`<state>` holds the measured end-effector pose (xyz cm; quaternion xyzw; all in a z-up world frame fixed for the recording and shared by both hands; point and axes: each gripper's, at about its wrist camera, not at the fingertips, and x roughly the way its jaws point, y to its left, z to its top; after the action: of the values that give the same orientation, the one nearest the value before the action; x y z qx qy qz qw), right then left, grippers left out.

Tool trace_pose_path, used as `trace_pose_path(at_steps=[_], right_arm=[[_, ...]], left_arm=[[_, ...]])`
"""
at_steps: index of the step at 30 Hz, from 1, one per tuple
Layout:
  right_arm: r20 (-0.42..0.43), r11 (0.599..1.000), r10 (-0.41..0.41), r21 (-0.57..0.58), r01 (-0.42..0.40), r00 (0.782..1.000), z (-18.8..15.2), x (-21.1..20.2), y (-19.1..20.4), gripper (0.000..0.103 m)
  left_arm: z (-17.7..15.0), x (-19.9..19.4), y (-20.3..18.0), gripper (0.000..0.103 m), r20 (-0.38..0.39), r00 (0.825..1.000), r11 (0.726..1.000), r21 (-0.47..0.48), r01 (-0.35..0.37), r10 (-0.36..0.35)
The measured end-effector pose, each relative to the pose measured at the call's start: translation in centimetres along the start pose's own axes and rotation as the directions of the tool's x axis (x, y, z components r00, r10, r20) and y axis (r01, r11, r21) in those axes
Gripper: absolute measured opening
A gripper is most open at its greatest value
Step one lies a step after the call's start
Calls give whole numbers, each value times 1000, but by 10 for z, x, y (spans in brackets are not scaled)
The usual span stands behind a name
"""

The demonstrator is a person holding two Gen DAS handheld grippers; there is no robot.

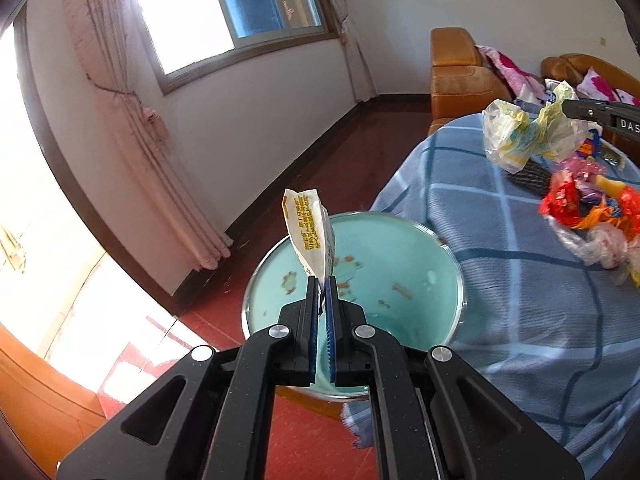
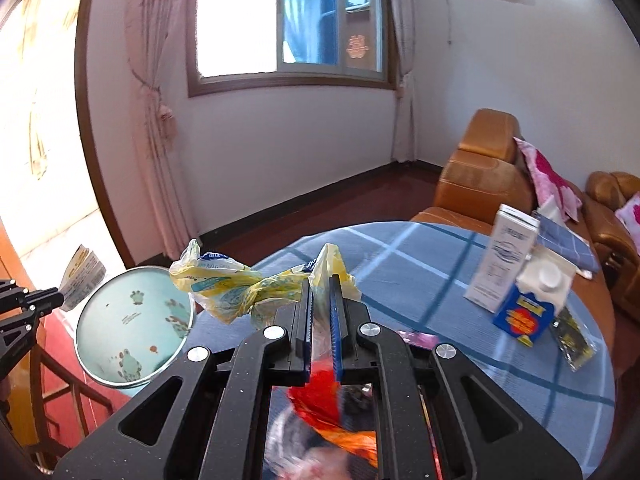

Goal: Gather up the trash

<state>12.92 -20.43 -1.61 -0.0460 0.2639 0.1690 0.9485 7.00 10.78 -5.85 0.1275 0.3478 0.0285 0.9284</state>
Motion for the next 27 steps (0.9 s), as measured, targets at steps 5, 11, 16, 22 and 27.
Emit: trace_pose_path(at_steps=[5,11,16,22,27], right_arm=[[-17,999,27,-36,-27,1000,3,14,19,8],[-39,996,49,-77,-52,998,3,30,40,8],[-56,992,64,-106,-69,996,3,42,51,8],[-73,988,76,-132,-85,994,0,50,65,8],[-83,985,83,-143,-94,993,-1,54,71,9]], left_arm=[[-6,7,12,3,-24,999,1000,-11,-28,28],[-10,13,22,3,-39,998,999,-16,-50,49],[-13,18,27,3,-51,997,998,-16,-61,60],[-15,20,28,3,-59,996,998,-20,-63,61],[-16,20,27,4,-58,997,998,-22,-57,56]])
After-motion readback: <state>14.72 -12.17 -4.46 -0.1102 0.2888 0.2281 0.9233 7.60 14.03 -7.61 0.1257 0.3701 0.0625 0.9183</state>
